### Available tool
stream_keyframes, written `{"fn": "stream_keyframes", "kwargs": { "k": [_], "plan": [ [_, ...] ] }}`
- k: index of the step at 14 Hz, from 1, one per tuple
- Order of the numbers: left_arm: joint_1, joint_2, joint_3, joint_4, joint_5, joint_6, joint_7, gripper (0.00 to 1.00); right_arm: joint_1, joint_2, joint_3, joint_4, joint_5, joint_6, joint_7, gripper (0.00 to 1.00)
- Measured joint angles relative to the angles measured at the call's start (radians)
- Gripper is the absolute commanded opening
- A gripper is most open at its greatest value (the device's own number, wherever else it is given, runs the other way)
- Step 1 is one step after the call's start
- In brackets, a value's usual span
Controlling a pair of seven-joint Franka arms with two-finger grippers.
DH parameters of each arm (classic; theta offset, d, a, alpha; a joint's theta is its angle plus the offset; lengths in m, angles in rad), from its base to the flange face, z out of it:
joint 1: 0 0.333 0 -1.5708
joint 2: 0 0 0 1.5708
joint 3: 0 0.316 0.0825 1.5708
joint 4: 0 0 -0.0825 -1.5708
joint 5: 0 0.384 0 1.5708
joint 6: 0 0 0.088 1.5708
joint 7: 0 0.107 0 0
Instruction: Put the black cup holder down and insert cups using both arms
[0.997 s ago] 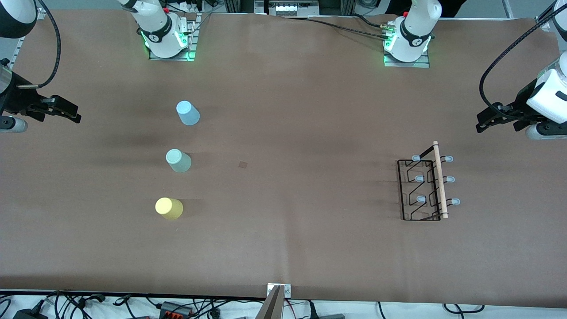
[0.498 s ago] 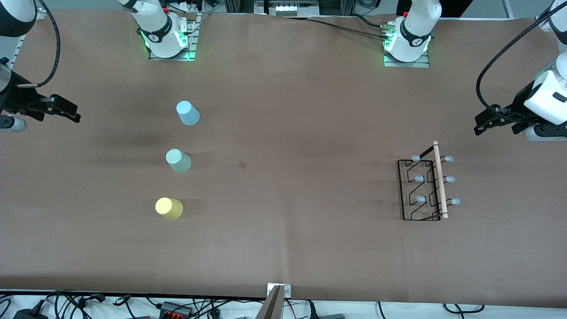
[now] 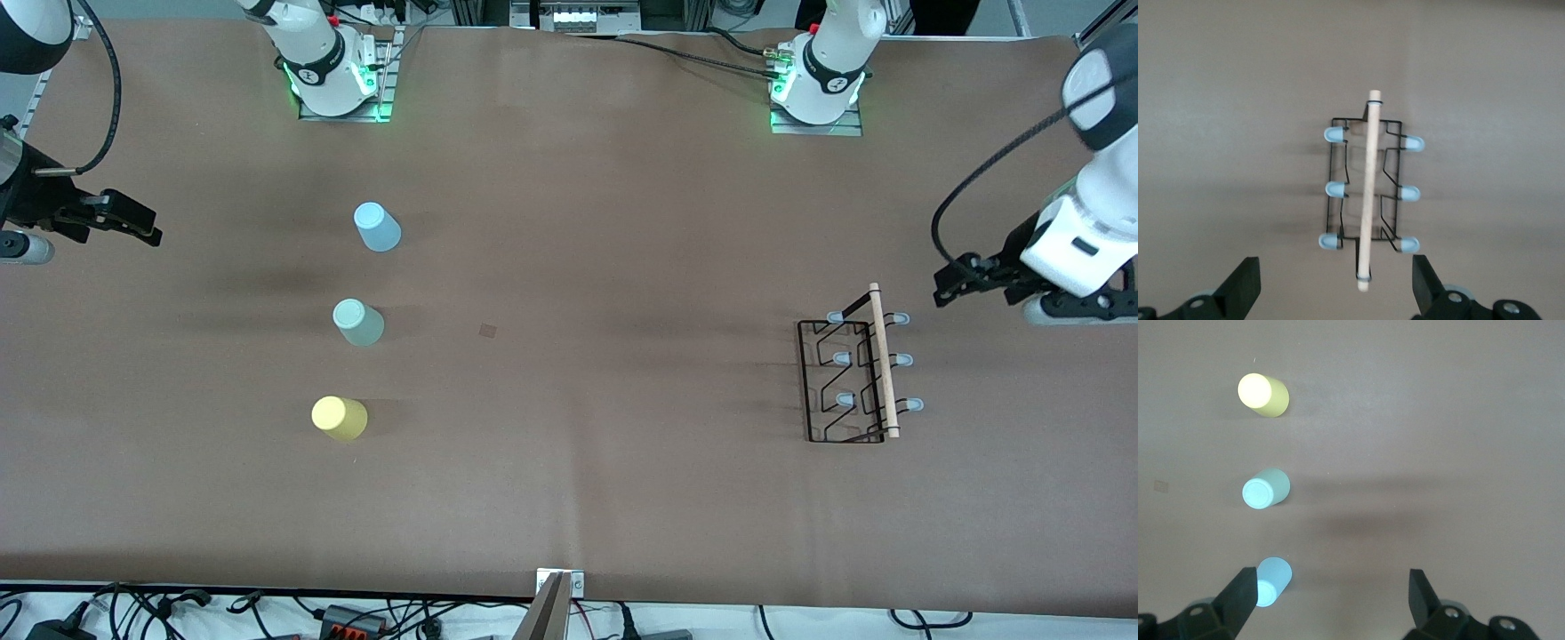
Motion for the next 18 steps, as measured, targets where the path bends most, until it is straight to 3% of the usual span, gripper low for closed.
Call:
{"fn": "stream_keyframes", "kwargs": {
  "k": [4, 9, 12, 16, 18],
  "plan": [
    [0.030, 0.011, 0.001, -0.107, 0.000, 0.121, 0.001, 1.00, 0.012, 0.043, 0.003, -0.007, 0.003, 0.011, 0.000, 1.00],
    [0.034, 0.058, 0.001, -0.137, 0.000, 0.188, -0.001, 0.97, 0.112, 0.163, 0.008, -0.003, 0.004, 0.051, 0.002, 1.00],
    [0.037, 0.125, 0.000, -0.142, 0.000, 0.292, -0.025, 0.97, 0.166, 0.247, 0.009, -0.003, 0.004, 0.103, 0.006, 1.00],
    [-0.004, 0.194, -0.009, -0.139, 0.000, 0.366, -0.103, 0.86, 0.207, 0.357, 0.009, -0.003, 0.004, 0.172, 0.096, 1.00],
    [-0.031, 0.200, -0.010, -0.130, 0.000, 0.367, -0.141, 0.72, 0.238, 0.386, 0.010, -0.014, 0.004, 0.197, 0.161, 1.00]
  ]
}}
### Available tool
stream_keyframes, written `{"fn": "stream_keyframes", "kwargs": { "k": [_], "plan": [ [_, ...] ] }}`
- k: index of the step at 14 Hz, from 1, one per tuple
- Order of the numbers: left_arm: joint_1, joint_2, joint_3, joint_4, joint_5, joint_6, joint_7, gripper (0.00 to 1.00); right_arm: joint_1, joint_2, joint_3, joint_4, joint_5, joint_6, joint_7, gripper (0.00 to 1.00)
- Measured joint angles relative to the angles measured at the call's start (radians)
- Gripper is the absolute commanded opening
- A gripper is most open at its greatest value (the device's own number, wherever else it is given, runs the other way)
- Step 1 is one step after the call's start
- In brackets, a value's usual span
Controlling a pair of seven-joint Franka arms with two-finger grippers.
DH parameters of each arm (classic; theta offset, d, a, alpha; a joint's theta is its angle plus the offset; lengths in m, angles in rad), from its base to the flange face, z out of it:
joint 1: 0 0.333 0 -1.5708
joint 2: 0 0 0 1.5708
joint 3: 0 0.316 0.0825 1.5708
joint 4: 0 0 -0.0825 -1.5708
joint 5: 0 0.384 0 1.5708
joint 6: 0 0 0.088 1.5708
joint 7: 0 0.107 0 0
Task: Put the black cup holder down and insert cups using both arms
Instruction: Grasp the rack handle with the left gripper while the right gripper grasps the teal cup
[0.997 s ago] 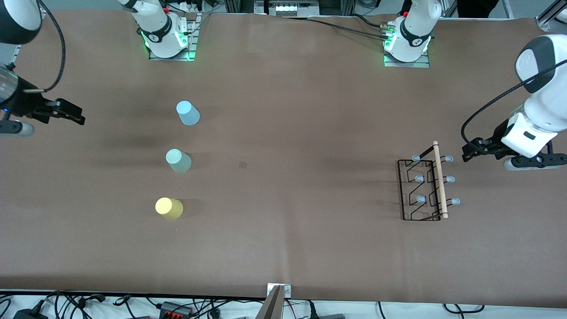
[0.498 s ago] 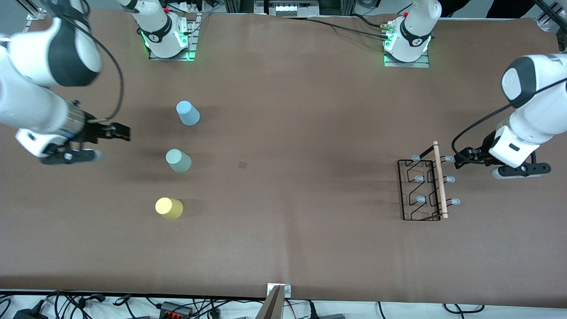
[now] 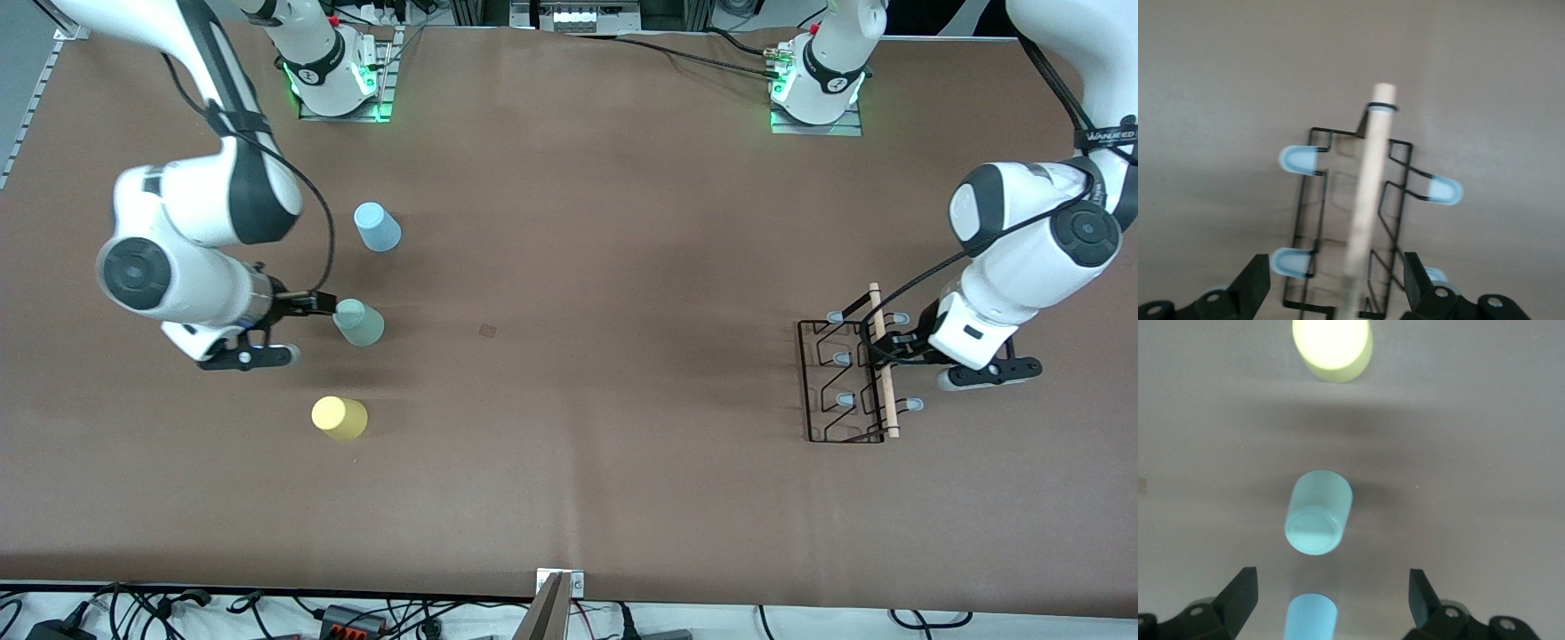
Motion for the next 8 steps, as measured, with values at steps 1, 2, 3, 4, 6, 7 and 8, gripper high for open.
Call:
{"fn": "stream_keyframes", "kwargs": {
  "k": [1, 2, 3, 4, 6, 7, 8],
  "plan": [
    [-0.012, 0.001, 0.000, 0.001, 0.000, 0.000, -0.011, 0.67, 0.009, 0.007, 0.000, -0.016, 0.000, 0.021, 0.017, 1.00],
    [-0.022, 0.006, 0.000, 0.003, 0.000, 0.000, -0.019, 0.65, 0.012, 0.013, 0.000, -0.033, 0.000, 0.040, 0.035, 1.00],
    [-0.028, 0.015, 0.000, 0.008, 0.000, 0.000, -0.021, 0.62, 0.012, 0.019, -0.001, -0.048, 0.000, 0.054, 0.055, 1.00],
    [-0.030, 0.025, 0.000, 0.014, 0.000, 0.000, -0.021, 0.60, 0.012, 0.028, -0.002, -0.057, 0.000, 0.063, 0.073, 1.00],
    [-0.030, 0.040, 0.001, 0.022, 0.000, 0.000, -0.020, 0.55, 0.012, 0.047, -0.002, -0.062, 0.012, 0.083, 0.117, 1.00],
    [-0.029, 0.045, 0.001, 0.024, 0.000, 0.000, -0.020, 0.53, 0.012, 0.058, -0.002, -0.063, 0.027, 0.091, 0.142, 1.00],
    [-0.028, 0.048, 0.002, 0.025, 0.000, 0.000, -0.020, 0.47, 0.012, 0.069, -0.002, -0.063, 0.041, 0.096, 0.162, 1.00]
  ]
}}
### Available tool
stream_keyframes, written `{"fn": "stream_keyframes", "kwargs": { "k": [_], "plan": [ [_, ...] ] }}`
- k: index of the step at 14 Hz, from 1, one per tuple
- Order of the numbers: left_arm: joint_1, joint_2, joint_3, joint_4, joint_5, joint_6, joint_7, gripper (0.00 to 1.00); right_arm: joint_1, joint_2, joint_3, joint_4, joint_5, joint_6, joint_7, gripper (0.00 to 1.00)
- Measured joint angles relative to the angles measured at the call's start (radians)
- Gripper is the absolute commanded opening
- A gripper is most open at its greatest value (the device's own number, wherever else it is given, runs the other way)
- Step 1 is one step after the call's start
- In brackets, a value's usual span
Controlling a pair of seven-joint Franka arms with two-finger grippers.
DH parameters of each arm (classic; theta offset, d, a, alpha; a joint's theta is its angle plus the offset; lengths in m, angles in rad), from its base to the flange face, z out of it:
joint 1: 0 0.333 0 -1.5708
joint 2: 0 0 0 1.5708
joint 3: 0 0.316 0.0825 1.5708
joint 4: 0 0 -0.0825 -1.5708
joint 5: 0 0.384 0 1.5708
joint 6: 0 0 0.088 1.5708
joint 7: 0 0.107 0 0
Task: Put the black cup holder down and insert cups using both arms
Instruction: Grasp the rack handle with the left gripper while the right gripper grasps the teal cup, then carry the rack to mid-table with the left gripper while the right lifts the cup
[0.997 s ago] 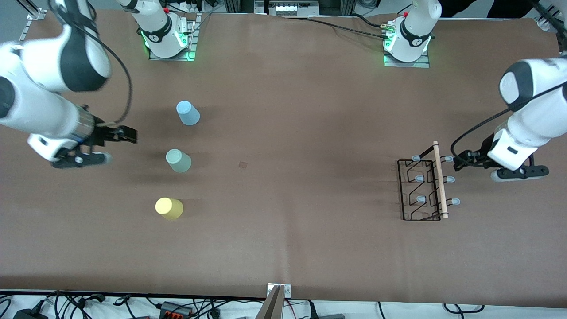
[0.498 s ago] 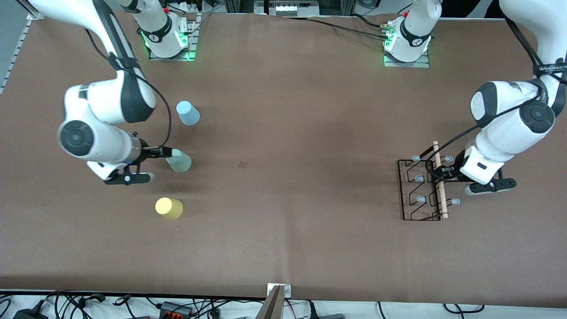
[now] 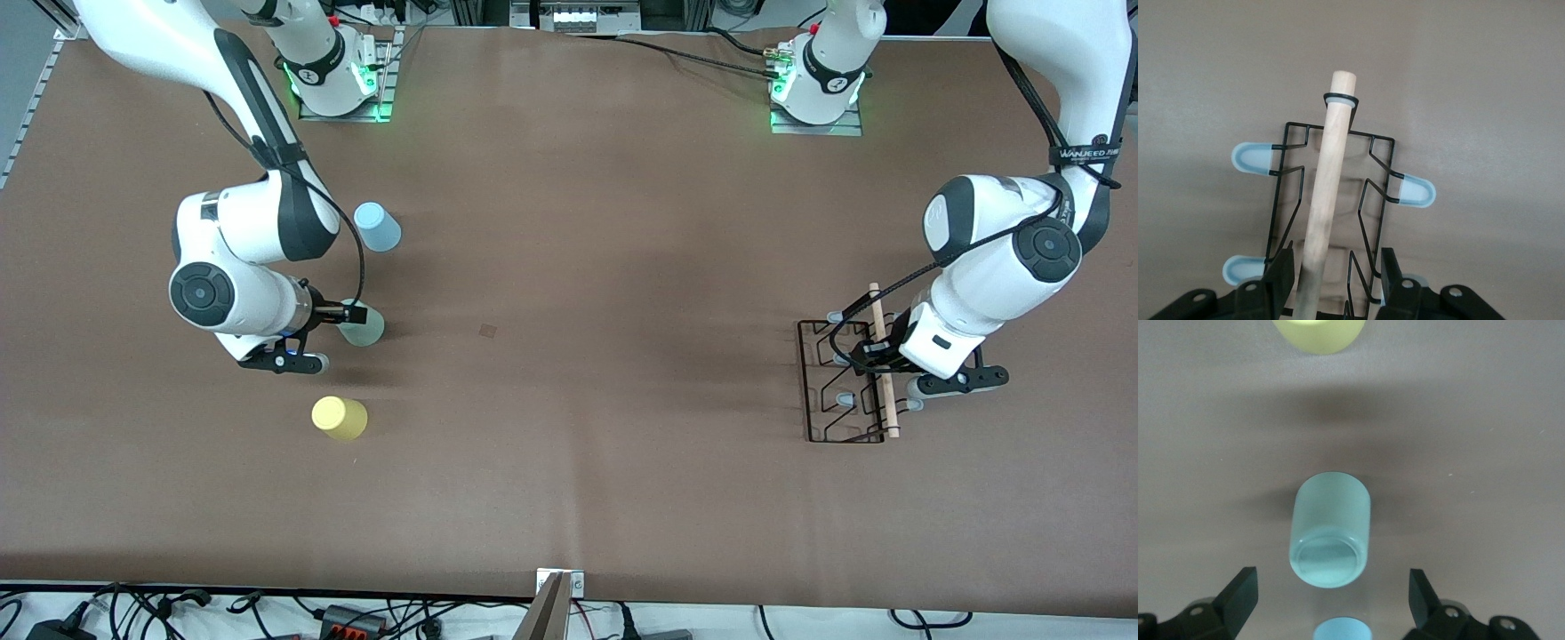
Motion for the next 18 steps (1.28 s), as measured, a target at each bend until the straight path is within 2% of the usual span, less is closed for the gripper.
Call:
{"fn": "stream_keyframes", "kwargs": {
  "k": [2, 4, 10, 13, 18],
  "plan": [
    [0.003, 0.002, 0.002, 0.000, 0.000, -0.001, 0.000, 0.32, 0.000, 0.017, 0.000, 0.000, 0.010, 0.007, 0.017, 1.00],
    [0.006, 0.002, 0.004, 0.000, 0.000, -0.006, 0.007, 0.03, 0.000, 0.030, 0.000, -0.001, 0.012, 0.007, 0.025, 1.00],
    [0.007, 0.003, 0.003, 0.030, 0.000, -0.065, 0.022, 0.01, 0.000, 0.063, 0.000, -0.002, 0.019, 0.007, 0.029, 1.00],
    [-0.008, 0.002, -0.002, 0.114, -0.001, -0.132, 0.021, 0.01, 0.000, 0.072, 0.000, -0.002, 0.030, 0.008, 0.029, 1.00],
    [-0.110, 0.002, -0.008, 0.274, -0.001, -0.245, -0.055, 0.01, 0.000, 0.077, -0.001, -0.002, 0.032, 0.006, 0.030, 0.76]
  ]
}}
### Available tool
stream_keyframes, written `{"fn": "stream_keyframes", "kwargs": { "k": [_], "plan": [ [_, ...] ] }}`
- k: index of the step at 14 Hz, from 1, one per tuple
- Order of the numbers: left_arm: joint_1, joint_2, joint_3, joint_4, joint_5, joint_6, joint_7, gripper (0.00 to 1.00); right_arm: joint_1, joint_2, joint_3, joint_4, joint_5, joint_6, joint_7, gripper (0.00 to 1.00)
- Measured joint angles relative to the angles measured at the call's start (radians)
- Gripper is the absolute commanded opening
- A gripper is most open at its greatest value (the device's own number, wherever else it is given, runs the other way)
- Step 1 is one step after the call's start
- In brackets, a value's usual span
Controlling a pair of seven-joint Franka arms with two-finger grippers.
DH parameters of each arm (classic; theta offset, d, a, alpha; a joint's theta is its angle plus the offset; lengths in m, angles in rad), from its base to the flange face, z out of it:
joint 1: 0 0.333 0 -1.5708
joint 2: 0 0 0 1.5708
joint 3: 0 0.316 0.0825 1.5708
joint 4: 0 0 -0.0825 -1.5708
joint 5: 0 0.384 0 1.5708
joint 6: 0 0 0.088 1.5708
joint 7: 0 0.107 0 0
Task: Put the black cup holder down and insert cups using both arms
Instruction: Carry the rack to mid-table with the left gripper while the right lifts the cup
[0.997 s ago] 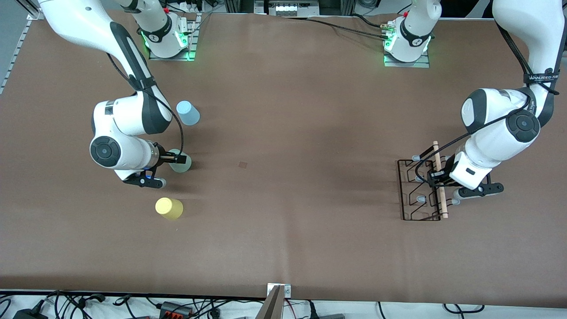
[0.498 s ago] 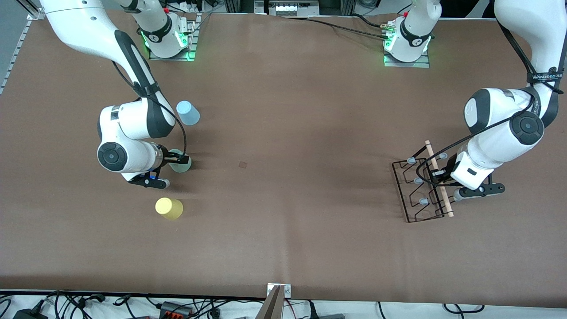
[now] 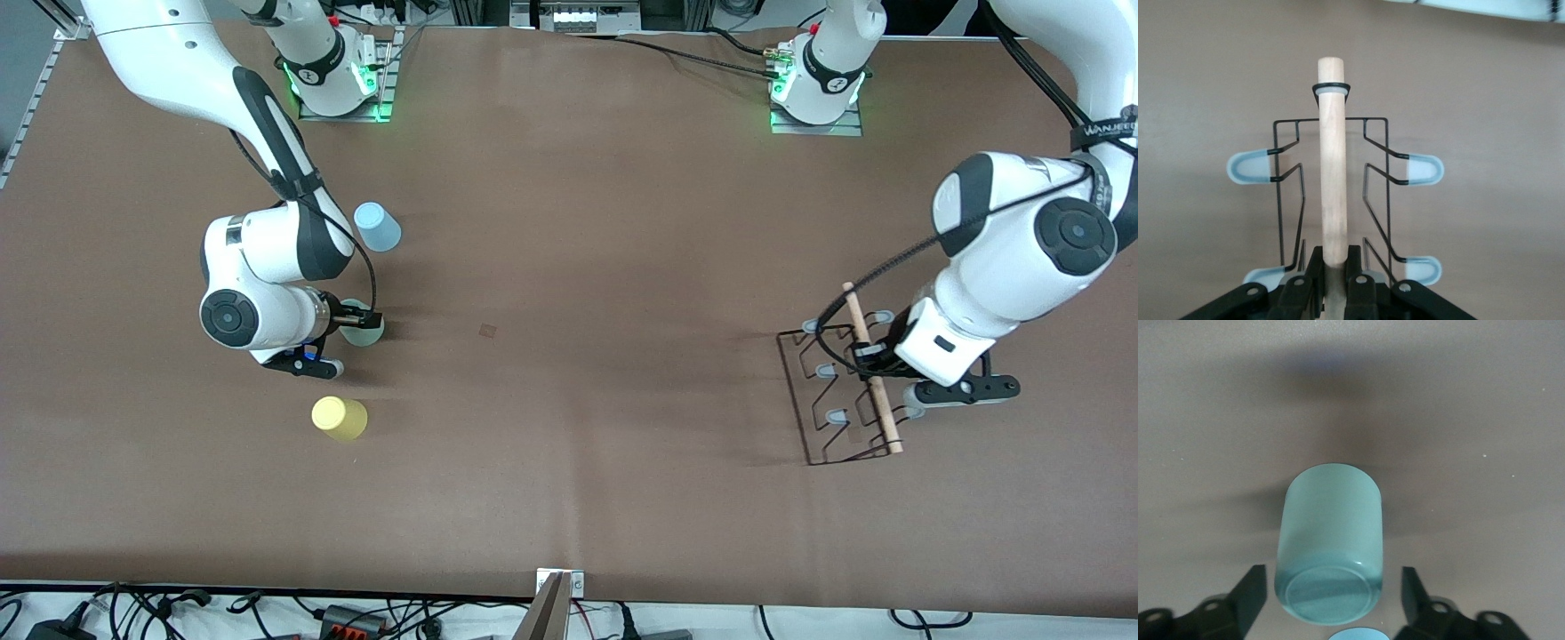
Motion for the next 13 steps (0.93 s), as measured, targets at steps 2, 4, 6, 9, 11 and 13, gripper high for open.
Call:
{"fn": "stream_keyframes", "kwargs": {
  "k": [2, 4, 6, 9, 11, 13],
  "plan": [
    [-0.045, 0.009, -0.002, 0.038, -0.001, -0.003, -0.048, 0.01, 0.000, 0.000, -0.001, 0.000, 0.000, 0.000, 0.000, 0.60],
    [-0.094, 0.052, -0.004, 0.100, -0.002, -0.004, -0.097, 0.01, -0.001, 0.001, -0.001, 0.000, 0.000, -0.001, 0.000, 0.41],
    [-0.163, 0.130, -0.006, 0.188, -0.002, -0.003, -0.180, 0.01, -0.001, -0.002, -0.001, 0.002, 0.002, -0.001, 0.000, 0.34],
    [-0.265, 0.255, -0.007, 0.341, -0.002, 0.000, -0.269, 0.01, -0.001, -0.005, -0.002, 0.037, 0.002, -0.025, -0.001, 0.33],
    [-0.302, 0.316, -0.007, 0.428, -0.002, 0.001, -0.287, 0.01, -0.001, -0.010, -0.002, 0.128, 0.002, -0.136, -0.002, 0.33],
    [-0.334, 0.361, -0.006, 0.497, -0.002, 0.002, -0.325, 0.01, -0.001, -0.023, -0.004, 0.232, 0.002, -0.251, -0.002, 0.33]
  ]
}}
